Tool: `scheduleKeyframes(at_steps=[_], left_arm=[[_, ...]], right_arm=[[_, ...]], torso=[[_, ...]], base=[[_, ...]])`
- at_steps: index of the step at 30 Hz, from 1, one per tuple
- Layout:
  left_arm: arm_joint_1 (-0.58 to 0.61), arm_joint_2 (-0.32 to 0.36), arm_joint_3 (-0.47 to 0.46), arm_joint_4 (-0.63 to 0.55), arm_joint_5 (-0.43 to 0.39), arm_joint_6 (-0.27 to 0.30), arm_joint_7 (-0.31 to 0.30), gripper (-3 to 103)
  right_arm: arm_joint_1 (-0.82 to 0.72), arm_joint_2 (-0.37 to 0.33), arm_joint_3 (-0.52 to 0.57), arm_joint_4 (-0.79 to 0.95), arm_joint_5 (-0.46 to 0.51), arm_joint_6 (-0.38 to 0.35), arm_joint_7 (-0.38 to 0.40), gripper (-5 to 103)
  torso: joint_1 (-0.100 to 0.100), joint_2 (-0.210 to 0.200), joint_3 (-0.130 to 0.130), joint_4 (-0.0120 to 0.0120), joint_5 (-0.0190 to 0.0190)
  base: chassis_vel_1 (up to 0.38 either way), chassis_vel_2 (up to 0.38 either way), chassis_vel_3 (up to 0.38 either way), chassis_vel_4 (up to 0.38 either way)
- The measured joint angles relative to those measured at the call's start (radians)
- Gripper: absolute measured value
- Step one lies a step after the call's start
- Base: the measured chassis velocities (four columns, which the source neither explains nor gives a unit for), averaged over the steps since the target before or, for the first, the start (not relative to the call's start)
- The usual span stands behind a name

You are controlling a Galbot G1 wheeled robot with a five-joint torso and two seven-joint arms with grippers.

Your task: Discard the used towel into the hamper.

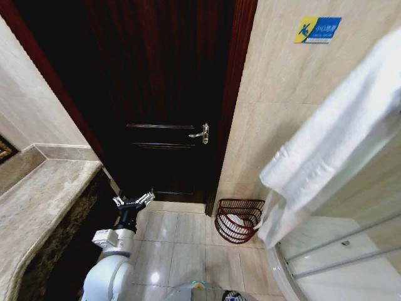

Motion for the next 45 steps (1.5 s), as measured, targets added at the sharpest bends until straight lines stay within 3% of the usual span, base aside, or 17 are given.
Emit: scheduleKeyframes(at_steps=[2,5,7,26,36,45], left_arm=[[0.000,0.000,0.000,0.000,0.000,0.000,0.000,100],[0.000,0.000,0.000,0.000,0.000,0.000,0.000,100],[0.000,0.000,0.000,0.000,0.000,0.000,0.000,100],[0.000,0.000,0.000,0.000,0.000,0.000,0.000,100],[0.000,0.000,0.000,0.000,0.000,0.000,0.000,100],[0.000,0.000,0.000,0.000,0.000,0.000,0.000,100]], right_arm=[[0.043,-0.037,-0.002,-0.007,0.052,-0.009,0.029,12],[0.087,-0.058,-0.009,-0.004,0.081,-0.015,0.073,12],[0.092,-0.059,-0.011,-0.002,0.086,-0.019,0.086,12],[0.135,0.001,-0.098,-0.027,0.064,-0.015,0.185,12],[0.106,0.018,-0.096,-0.030,0.069,-0.003,0.115,12],[0.086,0.027,-0.078,-0.013,0.055,0.000,0.111,12]], torso=[[0.000,0.000,0.000,-0.0005,0.0024],[0.000,0.000,0.000,-0.0005,0.0004],[0.000,0.000,0.000,-0.0005,0.0013],[0.000,0.000,0.000,-0.0005,0.0013],[0.000,0.000,0.000,-0.0006,0.0017],[0.000,0.000,0.000,-0.0006,0.0014]], base=[[0.000,0.000,0.000,0.000],[0.000,0.000,0.000,0.000],[0.000,0.000,0.000,0.000],[0.000,0.000,0.000,0.000],[0.000,0.000,0.000,0.000],[0.000,0.000,0.000,0.000]])
